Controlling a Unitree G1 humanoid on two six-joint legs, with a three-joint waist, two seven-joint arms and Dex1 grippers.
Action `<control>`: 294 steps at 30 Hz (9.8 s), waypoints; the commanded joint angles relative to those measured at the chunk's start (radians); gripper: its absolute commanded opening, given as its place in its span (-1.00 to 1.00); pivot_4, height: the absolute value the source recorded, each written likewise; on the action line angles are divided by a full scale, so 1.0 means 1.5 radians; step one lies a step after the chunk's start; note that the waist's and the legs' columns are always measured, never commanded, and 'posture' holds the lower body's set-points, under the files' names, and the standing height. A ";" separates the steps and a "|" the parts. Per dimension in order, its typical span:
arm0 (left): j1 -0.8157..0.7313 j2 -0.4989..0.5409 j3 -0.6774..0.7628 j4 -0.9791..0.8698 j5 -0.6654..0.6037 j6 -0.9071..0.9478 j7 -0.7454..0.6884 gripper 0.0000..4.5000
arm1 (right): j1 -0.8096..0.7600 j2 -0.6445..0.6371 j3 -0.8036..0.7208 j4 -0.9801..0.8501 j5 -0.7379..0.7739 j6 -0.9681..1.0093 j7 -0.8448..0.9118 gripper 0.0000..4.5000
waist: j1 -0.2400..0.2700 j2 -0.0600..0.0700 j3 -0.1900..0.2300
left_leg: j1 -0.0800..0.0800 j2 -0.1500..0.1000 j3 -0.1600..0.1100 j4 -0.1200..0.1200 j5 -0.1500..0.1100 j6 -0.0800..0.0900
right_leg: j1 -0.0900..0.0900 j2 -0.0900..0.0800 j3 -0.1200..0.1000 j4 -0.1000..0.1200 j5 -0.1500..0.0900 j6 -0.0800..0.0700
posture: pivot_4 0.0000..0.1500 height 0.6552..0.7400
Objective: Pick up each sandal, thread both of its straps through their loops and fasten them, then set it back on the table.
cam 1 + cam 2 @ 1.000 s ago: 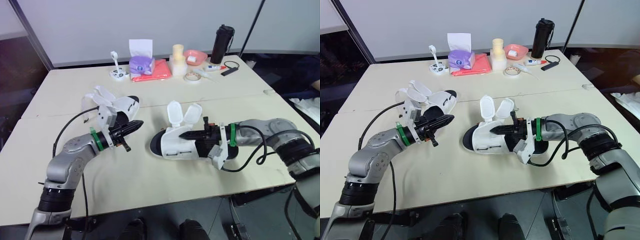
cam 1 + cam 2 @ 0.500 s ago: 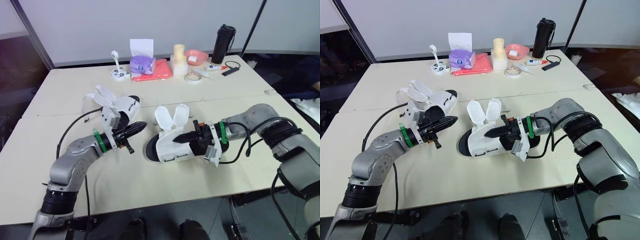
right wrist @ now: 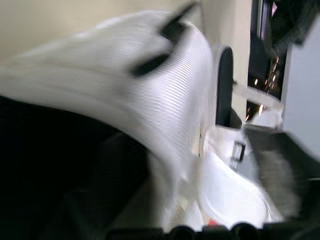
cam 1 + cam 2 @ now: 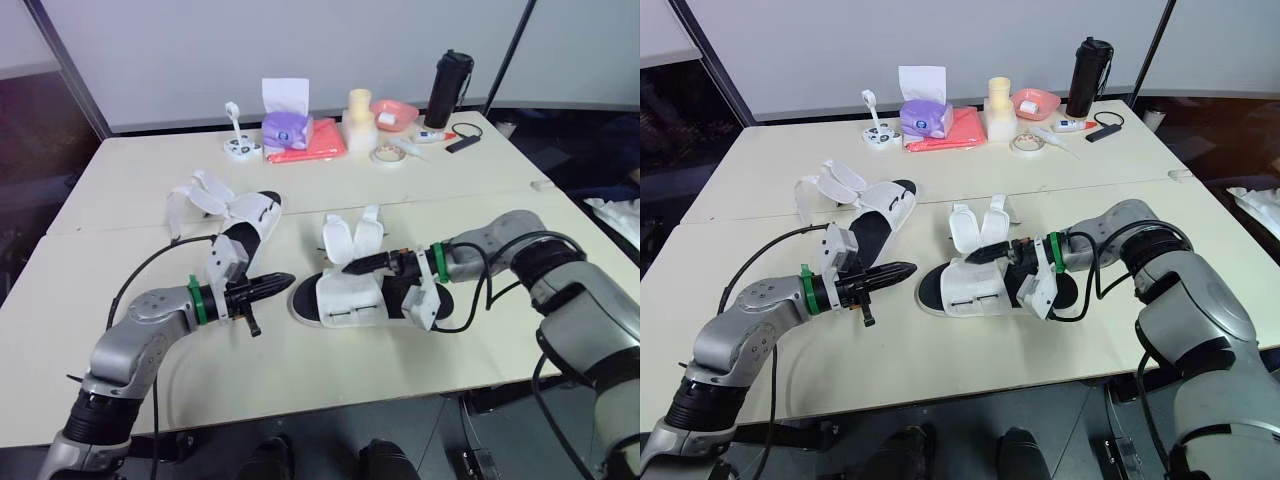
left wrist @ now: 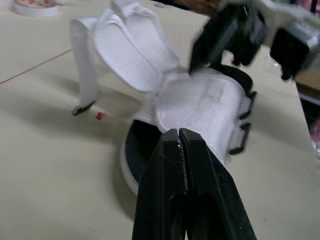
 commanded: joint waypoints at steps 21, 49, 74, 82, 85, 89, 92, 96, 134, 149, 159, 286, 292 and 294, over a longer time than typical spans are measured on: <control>-0.232 -0.116 -0.133 0.463 0.181 -0.238 -0.224 -1.00 | 0.501 -0.227 -0.415 -0.890 0.994 1.185 0.522 0.97 | 0.013 0.001 0.000 | -0.002 0.000 -0.001 0.004 -0.002 0.003 | 0.000 -0.001 -0.001 0.001 0.000 0.000 | 1.00 1.00; -0.268 -0.209 -0.121 0.553 0.227 -0.279 -0.205 -1.00 | 0.155 0.186 -0.615 -0.370 1.167 1.622 0.461 0.97 | 0.018 0.001 0.000 | -0.004 -0.001 -0.001 0.011 -0.003 0.005 | 0.001 -0.001 -0.003 0.002 0.001 0.002 | 1.00 1.00; -0.264 -0.212 -0.106 0.544 0.225 -0.279 -0.190 -1.00 | 0.042 0.243 -0.727 -0.275 1.166 1.634 0.454 -0.28 | 0.016 0.001 0.000 | -0.004 -0.001 -0.001 0.011 -0.003 0.005 | 0.000 -0.001 -0.002 0.005 0.001 0.002 | 1.00 1.00; -0.255 -0.210 -0.106 0.531 0.226 -0.273 -0.189 -1.00 | 0.069 0.212 -0.719 -0.340 1.153 1.636 0.460 -0.97 | 0.016 0.001 0.000 | -0.004 -0.001 -0.001 0.011 -0.003 0.005 | -0.001 -0.001 -0.002 0.005 0.001 0.002 | 1.00 1.00; -0.252 -0.210 -0.106 0.527 0.225 -0.270 -0.188 -1.00 | 0.083 0.198 -0.731 -0.375 1.163 1.646 0.458 -0.97 | 0.014 0.001 0.000 | -0.004 -0.001 -0.001 0.011 -0.003 0.005 | -0.001 -0.001 -0.002 0.005 0.001 0.002 | 1.00 1.00; -0.250 -0.211 -0.107 0.525 0.226 -0.269 -0.187 -1.00 | 0.104 0.194 -0.747 -0.414 1.170 1.669 0.432 -0.38 | 0.014 0.001 0.000 | -0.004 -0.001 -0.001 0.011 -0.003 0.005 | -0.001 -0.001 -0.002 0.005 0.001 0.002 | 1.00 1.00; -0.249 -0.212 -0.109 0.524 0.226 -0.269 -0.187 -1.00 | 0.119 0.194 -0.745 -0.402 1.157 1.680 0.413 0.24 | 0.015 0.001 0.000 | -0.004 -0.001 -0.001 0.011 -0.003 0.005 | -0.001 -0.001 -0.002 0.005 0.001 0.002 | 1.00 1.00; -0.249 -0.213 -0.109 0.522 0.227 -0.267 -0.186 -1.00 | 0.126 0.198 -0.741 -0.377 1.149 1.679 0.406 0.99 | 0.015 0.001 0.000 | -0.004 -0.001 -0.001 0.011 -0.003 0.005 | -0.001 -0.001 -0.002 0.005 0.001 0.002 | 1.00 1.00; -0.242 -0.214 -0.103 0.508 0.226 -0.270 -0.155 -1.00 | -0.059 0.256 -0.729 -0.068 1.078 1.527 0.536 0.99 | 0.014 0.001 0.000 | -0.004 -0.001 0.000 0.011 -0.003 0.005 | -0.002 -0.001 -0.002 0.006 0.001 0.002 | 1.00 1.00; -0.248 -0.216 -0.106 0.516 0.232 -0.276 -0.164 -1.00 | -0.023 0.254 -0.720 -0.181 1.096 1.581 0.552 -0.97 | 0.014 0.002 0.000 | -0.004 -0.001 -0.001 0.011 -0.003 0.005 | -0.002 -0.001 -0.002 0.006 0.001 0.002 | 1.00 1.00; -0.254 -0.219 -0.106 0.525 0.234 -0.277 -0.170 -1.00 | 0.284 0.188 -0.571 -0.831 1.203 1.668 0.662 -0.99 | 0.017 0.002 0.000 | -0.005 -0.001 -0.002 0.011 -0.003 0.005 | -0.002 -0.001 -0.002 0.006 0.000 0.002 | 1.00 1.00; -0.223 -0.248 -0.111 0.514 0.250 -0.289 -0.147 -1.00 | 0.116 0.003 -0.348 -0.468 1.127 1.775 0.954 -0.99 | 0.020 0.000 0.000 | -0.005 -0.001 -0.004 0.010 -0.003 0.005 | 0.001 -0.001 -0.006 0.000 0.001 0.002 | 1.00 1.00; -0.225 -0.253 -0.112 0.515 0.251 -0.290 -0.144 -1.00 | 0.130 0.005 -0.329 -0.472 1.097 1.757 0.957 -0.99 | 0.020 0.000 0.000 | -0.005 -0.001 -0.004 0.010 -0.004 0.005 | 0.001 -0.001 -0.006 0.000 0.001 0.002 | 1.00 1.00; -0.225 -0.253 -0.112 0.515 0.250 -0.291 -0.143 -1.00 | 0.139 0.006 -0.325 -0.478 1.087 1.743 0.957 -0.99 | 0.020 0.000 0.000 | -0.005 -0.001 -0.004 0.010 -0.004 0.005 | 0.001 -0.001 -0.006 0.000 0.001 0.002 | 1.00 1.00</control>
